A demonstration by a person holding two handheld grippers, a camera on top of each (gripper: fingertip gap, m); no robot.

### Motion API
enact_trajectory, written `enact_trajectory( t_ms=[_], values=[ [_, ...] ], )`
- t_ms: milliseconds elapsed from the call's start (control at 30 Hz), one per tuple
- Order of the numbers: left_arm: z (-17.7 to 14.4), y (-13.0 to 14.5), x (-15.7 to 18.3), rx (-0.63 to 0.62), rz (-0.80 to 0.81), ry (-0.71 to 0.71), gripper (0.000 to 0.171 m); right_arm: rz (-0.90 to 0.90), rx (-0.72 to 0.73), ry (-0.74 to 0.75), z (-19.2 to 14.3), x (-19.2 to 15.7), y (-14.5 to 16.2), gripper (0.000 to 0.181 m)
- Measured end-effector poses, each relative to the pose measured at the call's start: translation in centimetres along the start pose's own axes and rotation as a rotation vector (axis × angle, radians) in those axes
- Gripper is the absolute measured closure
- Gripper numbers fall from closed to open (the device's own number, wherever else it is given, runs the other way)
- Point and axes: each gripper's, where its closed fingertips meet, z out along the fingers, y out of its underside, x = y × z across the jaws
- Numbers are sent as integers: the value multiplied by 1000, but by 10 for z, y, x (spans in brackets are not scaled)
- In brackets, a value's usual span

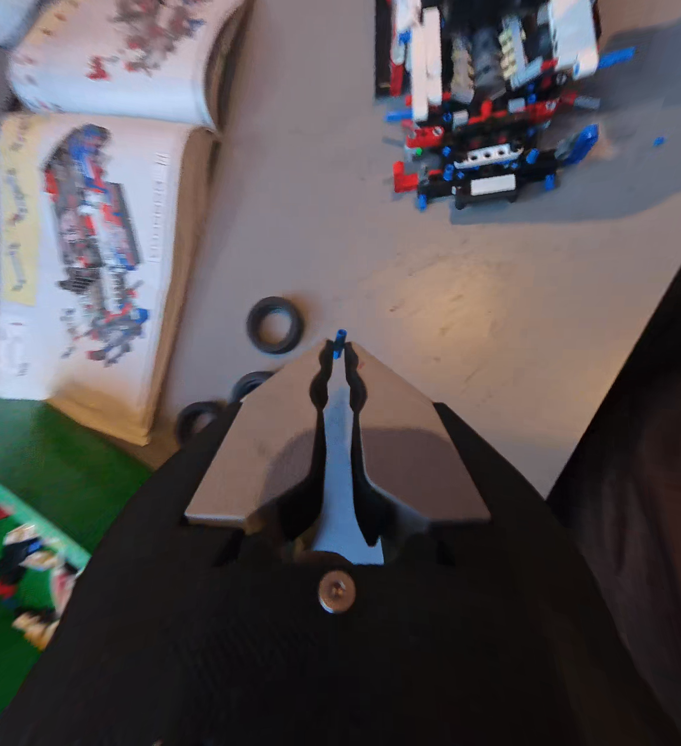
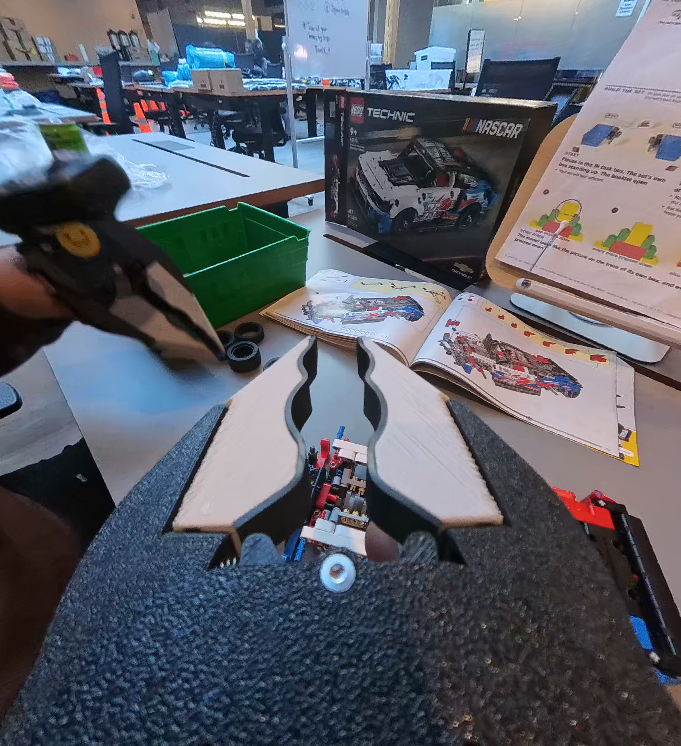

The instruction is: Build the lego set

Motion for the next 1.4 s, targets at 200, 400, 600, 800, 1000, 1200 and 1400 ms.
enact_trajectory(
  t_ms=[200, 400, 600, 800, 1000, 1200, 1400],
  values=[
    [52, 34, -1, -130, 6, -113, 169, 1, -9, 16, 4, 6, 3, 162],
    [62, 40, -25, -61, -78, -227, 144, 35, -44, 23, 21, 17, 13, 162],
    [38, 33, -30, 132, -224, -216, 122, 18, -56, 27, 31, 14, 12, 162],
    [-2, 35, -10, 290, -284, -187, 124, 2, -52, 26, 30, 6, 10, 162],
    [-26, 53, 5, 439, -254, -236, 128, 31, -16, 40, 27, 6, 10, 154],
    [-43, 61, 0, 636, -243, -209, 125, 99, 91, 39, 35, 17, -2, 150],
    [-69, 65, -18, 807, -263, -222, 134, 1, 107, 115, 56, 51, -26, 149]
  ],
)
